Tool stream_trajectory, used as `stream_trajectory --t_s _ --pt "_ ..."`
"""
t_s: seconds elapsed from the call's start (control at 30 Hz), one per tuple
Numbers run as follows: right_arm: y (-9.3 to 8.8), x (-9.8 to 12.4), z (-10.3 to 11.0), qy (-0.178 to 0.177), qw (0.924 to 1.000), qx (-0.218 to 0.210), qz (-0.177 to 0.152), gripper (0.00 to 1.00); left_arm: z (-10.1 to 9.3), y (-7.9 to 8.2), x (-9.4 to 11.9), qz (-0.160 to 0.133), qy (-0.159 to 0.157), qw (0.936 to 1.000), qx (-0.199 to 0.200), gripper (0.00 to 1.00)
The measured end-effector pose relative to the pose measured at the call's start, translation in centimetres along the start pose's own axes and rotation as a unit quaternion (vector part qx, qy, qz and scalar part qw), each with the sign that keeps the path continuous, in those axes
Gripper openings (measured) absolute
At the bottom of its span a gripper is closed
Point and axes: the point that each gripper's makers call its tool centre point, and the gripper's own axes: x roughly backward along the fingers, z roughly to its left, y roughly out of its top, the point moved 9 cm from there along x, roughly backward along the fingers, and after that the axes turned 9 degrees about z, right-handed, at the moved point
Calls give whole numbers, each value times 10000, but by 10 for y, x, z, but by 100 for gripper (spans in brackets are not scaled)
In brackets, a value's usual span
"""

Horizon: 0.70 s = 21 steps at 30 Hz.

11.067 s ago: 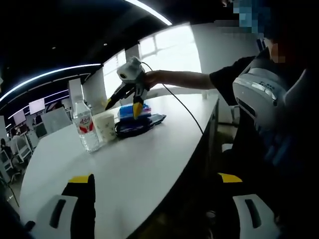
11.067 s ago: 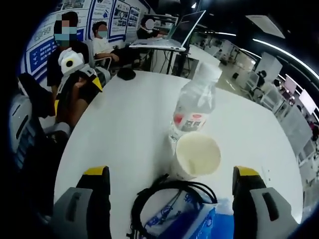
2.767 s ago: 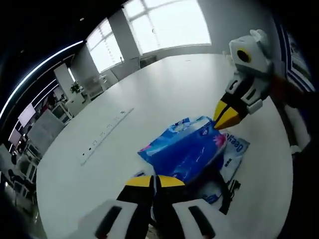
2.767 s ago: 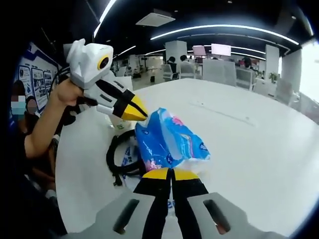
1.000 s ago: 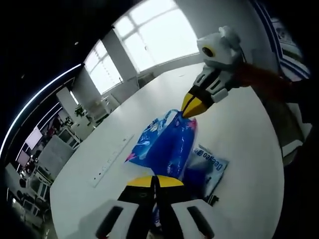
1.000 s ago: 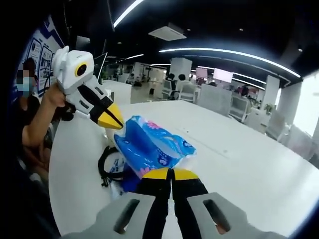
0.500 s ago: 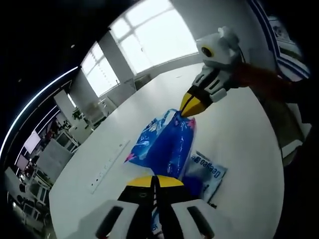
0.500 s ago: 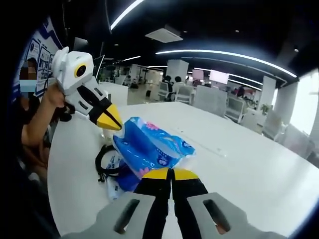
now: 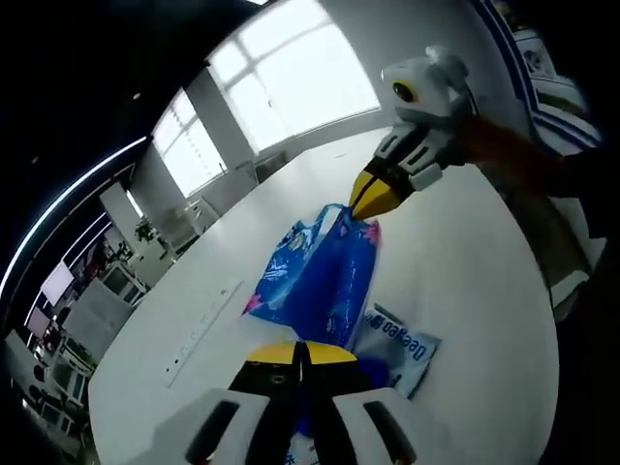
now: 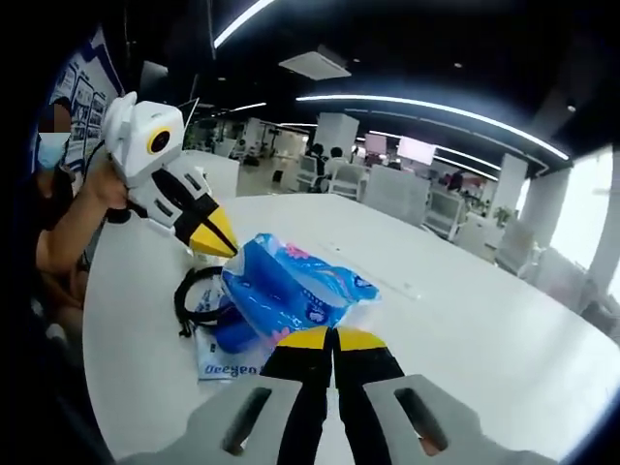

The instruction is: Arrange the tabletop items into an orderly group along one side of the table until the central work area is clear of visible clutter.

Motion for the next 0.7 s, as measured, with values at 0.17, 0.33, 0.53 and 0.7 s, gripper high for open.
stream_trajectory --t_s 0.17,0.33,0.53,0.7 --pt "-2 6 -3 -79 10000 -27 -34 0 -3 4 -1 -63 21 9999 -78 0" --pt "-4 10 -8 -130 9999 -55 -42 0 -6 8 -4 -100 6 9999 -141 0" --pt "-10 16 -17 -146 9997 -129 -136 0 -12 14 -10 -152 -75 9997 -182 0" --pt "-17 20 -22 -201 9995 -199 -138 0 -16 17 -15 -233 -137 9995 -180 0"
